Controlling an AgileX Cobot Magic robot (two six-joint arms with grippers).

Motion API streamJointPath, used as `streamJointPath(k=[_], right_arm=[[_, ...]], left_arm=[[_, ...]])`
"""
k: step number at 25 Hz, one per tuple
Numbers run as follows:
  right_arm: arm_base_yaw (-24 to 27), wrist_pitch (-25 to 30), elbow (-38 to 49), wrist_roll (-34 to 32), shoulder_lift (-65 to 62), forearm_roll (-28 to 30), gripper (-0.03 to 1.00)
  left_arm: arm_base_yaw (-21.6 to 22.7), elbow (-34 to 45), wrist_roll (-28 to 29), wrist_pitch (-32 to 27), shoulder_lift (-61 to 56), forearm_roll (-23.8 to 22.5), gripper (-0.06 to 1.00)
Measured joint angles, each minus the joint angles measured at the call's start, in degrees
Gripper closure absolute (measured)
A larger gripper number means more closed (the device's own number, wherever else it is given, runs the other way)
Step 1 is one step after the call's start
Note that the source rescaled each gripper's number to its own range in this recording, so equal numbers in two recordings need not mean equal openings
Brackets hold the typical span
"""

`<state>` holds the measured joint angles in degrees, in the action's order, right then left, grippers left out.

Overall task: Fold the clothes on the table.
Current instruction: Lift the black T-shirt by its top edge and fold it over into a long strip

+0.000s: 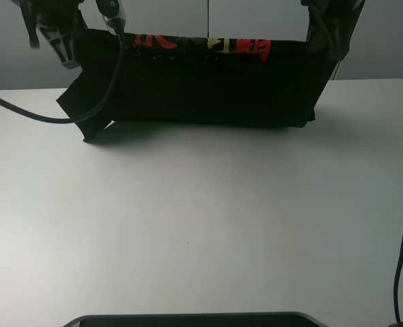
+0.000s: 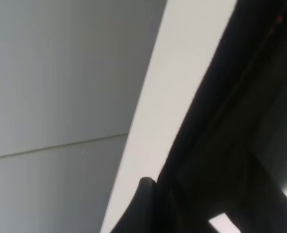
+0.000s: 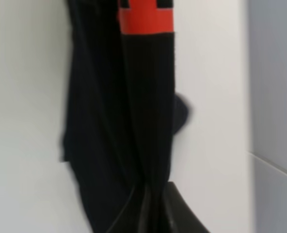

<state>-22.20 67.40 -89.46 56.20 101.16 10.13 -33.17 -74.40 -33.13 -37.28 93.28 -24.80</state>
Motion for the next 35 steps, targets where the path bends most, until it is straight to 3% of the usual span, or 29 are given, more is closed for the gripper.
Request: streamJointPath(k=[3, 8, 19, 26, 30, 35], right_arm=[[0.00, 2.04, 0.00, 0.30, -0.03, -3.95, 0.97], [-2.76, 2.13, 2.63, 0.78, -1.23, -5.10, 0.97], [-9.72, 1.09, 20.84, -2.71, -8.59, -6.71, 0.97], [-11.42, -2.22, 28.84, -5.96, -14.64, -7.97, 0.97], [-11.42, -6.49, 29.38, -10.62, -14.87, -6.17, 0.97], [-11.42, -18.19, 29.65, -21.35, -14.87, 2.54, 0.97]], left_arm=[[0.00, 3.08, 0.00, -1.47, -2.55, 1.51, 0.94], [0.00, 8.49, -0.11, -2.50, -7.22, 4.62, 0.94], [0.00, 21.78, -0.19, -4.70, -15.49, 11.11, 0.94], [0.00, 24.51, -0.19, -5.61, -19.63, 14.28, 0.94], [0.00, 25.11, 3.46, -2.81, -19.84, 12.60, 0.94], [0.00, 25.22, 15.85, 3.18, -19.84, 4.70, 0.94]])
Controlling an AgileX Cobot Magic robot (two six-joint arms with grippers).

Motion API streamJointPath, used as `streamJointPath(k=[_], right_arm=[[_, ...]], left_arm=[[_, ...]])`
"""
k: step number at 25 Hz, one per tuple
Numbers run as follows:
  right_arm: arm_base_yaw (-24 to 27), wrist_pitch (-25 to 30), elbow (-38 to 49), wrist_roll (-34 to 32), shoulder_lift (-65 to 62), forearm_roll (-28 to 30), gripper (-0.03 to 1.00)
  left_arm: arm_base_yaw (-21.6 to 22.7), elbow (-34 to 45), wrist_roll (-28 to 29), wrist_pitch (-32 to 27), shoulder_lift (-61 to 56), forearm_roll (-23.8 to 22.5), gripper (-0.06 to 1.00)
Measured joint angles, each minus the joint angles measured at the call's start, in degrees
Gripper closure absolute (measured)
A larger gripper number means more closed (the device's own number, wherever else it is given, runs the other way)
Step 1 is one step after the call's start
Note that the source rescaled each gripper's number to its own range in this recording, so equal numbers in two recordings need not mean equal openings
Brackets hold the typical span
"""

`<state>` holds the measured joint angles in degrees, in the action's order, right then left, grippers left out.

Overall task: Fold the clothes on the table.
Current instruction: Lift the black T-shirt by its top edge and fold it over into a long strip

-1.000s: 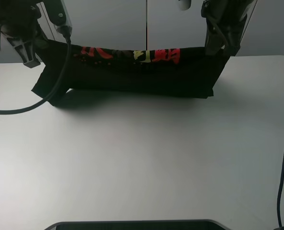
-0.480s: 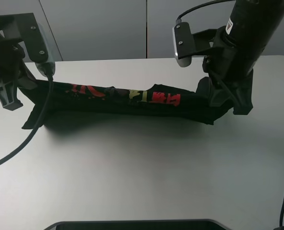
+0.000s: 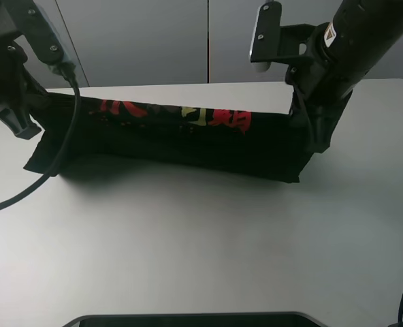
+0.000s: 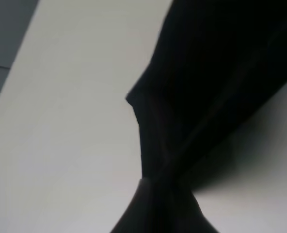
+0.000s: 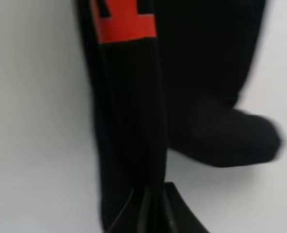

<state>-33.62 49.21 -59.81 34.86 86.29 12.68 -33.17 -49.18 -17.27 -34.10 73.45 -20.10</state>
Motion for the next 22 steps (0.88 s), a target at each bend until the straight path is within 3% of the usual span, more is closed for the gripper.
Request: streamJointPath(k=[7, 13, 17, 20, 22], right_arm=[[0.00, -8.72, 0.00, -11.32, 5.29, 12.29, 0.97], [0.00, -14.03, 0.04, -31.39, 13.02, 30.42, 0.97], [0.59, -18.25, 0.04, -37.30, 16.88, 34.28, 0.97], [2.35, -22.29, 0.04, -44.21, 18.77, 35.77, 0.86], [3.68, -24.01, 0.04, -48.06, 19.02, 35.97, 0.60]], left_arm=[[0.00, 0.00, 11.45, 5.50, 9.51, -6.98, 0.94], [0.36, 0.00, 25.25, 14.37, 17.59, -18.41, 0.94], [3.21, 0.00, 36.12, 19.11, 21.79, -23.80, 0.93], [5.48, 0.00, 40.56, 21.56, 23.87, -24.65, 0.75], [6.48, 0.00, 41.89, 22.58, 24.42, -24.75, 0.45]])
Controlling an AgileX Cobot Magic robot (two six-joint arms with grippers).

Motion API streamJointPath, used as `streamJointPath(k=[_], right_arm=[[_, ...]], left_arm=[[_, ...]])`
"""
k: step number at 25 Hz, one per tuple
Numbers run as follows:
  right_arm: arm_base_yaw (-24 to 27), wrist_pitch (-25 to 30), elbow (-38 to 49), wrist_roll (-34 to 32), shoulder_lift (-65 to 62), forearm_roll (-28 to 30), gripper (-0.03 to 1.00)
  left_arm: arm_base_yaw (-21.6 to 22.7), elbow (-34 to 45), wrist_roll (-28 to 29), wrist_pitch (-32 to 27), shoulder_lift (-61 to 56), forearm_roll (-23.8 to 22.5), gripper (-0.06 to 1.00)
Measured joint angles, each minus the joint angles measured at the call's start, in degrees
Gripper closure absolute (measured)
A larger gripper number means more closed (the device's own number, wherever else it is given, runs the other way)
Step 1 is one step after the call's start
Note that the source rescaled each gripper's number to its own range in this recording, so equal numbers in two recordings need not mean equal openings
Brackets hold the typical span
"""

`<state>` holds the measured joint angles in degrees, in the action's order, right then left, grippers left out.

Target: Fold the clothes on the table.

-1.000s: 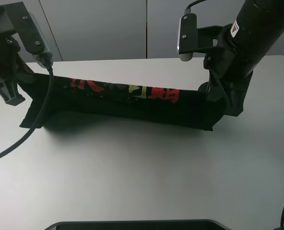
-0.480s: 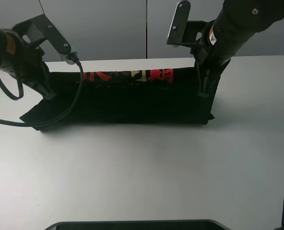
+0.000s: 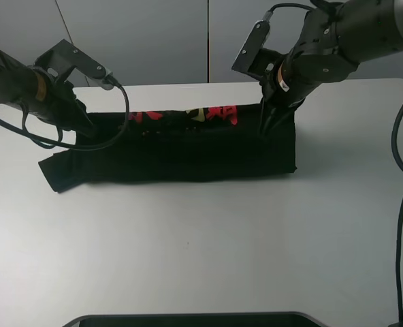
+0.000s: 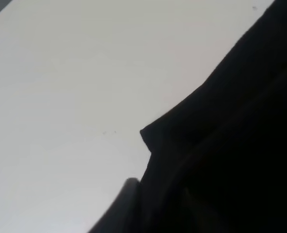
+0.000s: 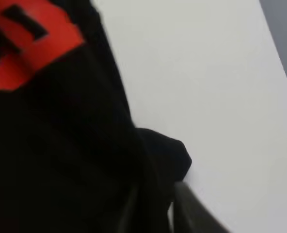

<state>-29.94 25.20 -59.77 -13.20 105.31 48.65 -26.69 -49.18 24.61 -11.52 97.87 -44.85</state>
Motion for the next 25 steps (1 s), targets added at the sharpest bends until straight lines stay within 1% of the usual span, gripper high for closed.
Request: streamJointPath(k=[1, 2, 3, 4, 5, 7, 8, 9, 10, 12, 13, 15, 18, 19, 21, 23, 25], right_arm=[[0.42, -0.40, 0.00, -2.34, 0.00, 0.00, 0.44], [0.81, -0.50, 0.00, -4.94, 0.00, 0.11, 0.22], [0.81, -0.33, 0.00, -7.02, 0.00, 0.22, 0.08], [0.81, 0.10, 0.00, -9.34, 0.00, 0.22, 0.02], [0.81, 0.54, 0.00, -11.46, 0.00, 0.22, -0.01], [0.81, 2.48, 0.00, -14.79, 0.00, -0.22, -0.03], [0.81, 3.44, 0.00, -16.06, 0.00, -0.63, -0.03], [0.81, 4.09, 0.00, -16.87, 0.00, -1.71, -0.03], [0.93, 4.77, -0.25, -17.05, -0.13, -3.47, -0.03], [1.69, 6.22, -1.92, -15.53, -0.22, -9.13, -0.03], [2.55, 7.05, -3.32, -13.41, -0.22, -13.51, -0.03], [4.66, 9.10, -6.19, -6.80, -0.22, -23.48, -0.03], [8.22, 12.70, -10.09, 1.56, -0.22, -35.31, -0.03], [9.23, 13.92, -10.72, 3.65, -0.25, -37.83, -0.03], [10.41, 15.89, -11.23, 6.26, -0.47, -40.20, -0.03], [10.82, 17.02, -11.23, 7.74, -0.47, -40.74, -0.03], [10.92, 17.43, -11.23, 8.74, -0.47, -42.24, -0.03]], left_arm=[[0.17, 0.00, 0.86, 0.46, 0.03, 0.00, 0.29], [0.25, 0.00, 1.93, 1.02, 0.03, 0.00, 0.10], [0.30, 0.00, 3.85, 1.30, 0.03, 0.10, 0.01], [0.30, -0.10, 6.14, 1.40, 0.03, 0.10, -0.02], [0.30, -0.10, 8.29, 1.40, 0.03, 0.10, -0.03], [0.30, -0.66, 12.86, 0.30, 0.12, 1.11, -0.04], [0.30, -1.34, 14.04, -1.04, 0.12, 2.66, -0.04], [0.30, -2.20, 14.19, -2.94, 0.12, 4.34, -0.04], [0.30, -3.31, 13.70, -5.17, 0.12, 6.96, -0.04], [0.30, -5.78, 9.85, -10.03, 0.12, 13.60, -0.04], [0.30, -7.37, 6.70, -12.95, 0.12, 16.73, -0.04], [0.39, -10.47, 0.32, -17.88, 0.56, 24.07, -0.04], [0.96, -14.32, -6.14, -23.21, 2.60, 33.28, -0.04], [1.34, -15.17, -7.89, -24.90, 3.46, 36.00, -0.04], [2.79, -15.77, -10.17, -27.62, 5.72, 39.20, -0.04], [4.28, -15.99, -10.99, -29.54, 7.68, 40.41, -0.04], [5.58, -15.99, -11.35, -30.09, 9.17, 40.84, -0.04]])
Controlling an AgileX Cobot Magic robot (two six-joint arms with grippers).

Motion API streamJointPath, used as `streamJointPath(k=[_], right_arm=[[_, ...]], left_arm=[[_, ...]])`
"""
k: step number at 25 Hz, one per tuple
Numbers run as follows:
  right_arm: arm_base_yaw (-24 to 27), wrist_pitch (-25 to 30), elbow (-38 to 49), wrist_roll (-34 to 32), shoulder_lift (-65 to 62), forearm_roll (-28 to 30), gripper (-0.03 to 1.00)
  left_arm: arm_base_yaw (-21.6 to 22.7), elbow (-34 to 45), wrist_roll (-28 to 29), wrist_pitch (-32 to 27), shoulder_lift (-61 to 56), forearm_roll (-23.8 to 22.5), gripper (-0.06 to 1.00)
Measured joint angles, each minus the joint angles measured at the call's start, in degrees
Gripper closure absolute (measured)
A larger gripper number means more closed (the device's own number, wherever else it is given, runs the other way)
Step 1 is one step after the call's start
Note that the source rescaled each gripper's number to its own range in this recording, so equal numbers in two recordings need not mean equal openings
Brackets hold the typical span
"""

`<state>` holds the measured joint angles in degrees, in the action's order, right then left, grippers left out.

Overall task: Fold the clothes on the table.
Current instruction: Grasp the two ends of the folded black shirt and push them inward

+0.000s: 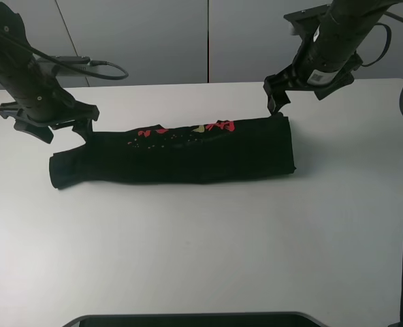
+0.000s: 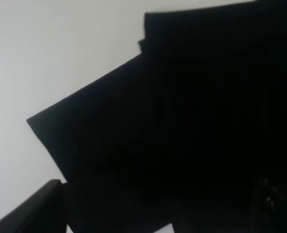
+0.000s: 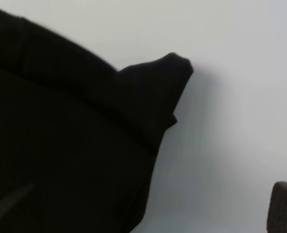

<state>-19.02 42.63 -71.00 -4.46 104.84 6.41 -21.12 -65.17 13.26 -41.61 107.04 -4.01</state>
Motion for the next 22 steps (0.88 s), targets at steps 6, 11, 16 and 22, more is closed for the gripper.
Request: streamJointPath(k=[6, 11, 16, 22], right_arm=[[-0.02, 1.88, -0.14, 0.82, 1.26, -1.62, -0.03], [0.02, 2.48, -0.14, 1.05, 4.67, -4.64, -0.03], [0.02, 2.36, -0.14, 1.05, 7.16, -5.71, -0.03], [1.61, 0.80, -0.45, 0.93, 10.12, -6.41, -0.03]], left_arm=[[2.07, -0.03, -0.85, -0.13, 1.80, 1.32, -0.04], [2.22, -0.03, -1.18, 0.32, 5.13, 1.37, -0.04], [3.05, -0.13, -1.27, 1.55, 7.93, 1.78, -0.04], [3.30, -0.13, -1.52, 2.17, 9.44, 2.06, -0.04]])
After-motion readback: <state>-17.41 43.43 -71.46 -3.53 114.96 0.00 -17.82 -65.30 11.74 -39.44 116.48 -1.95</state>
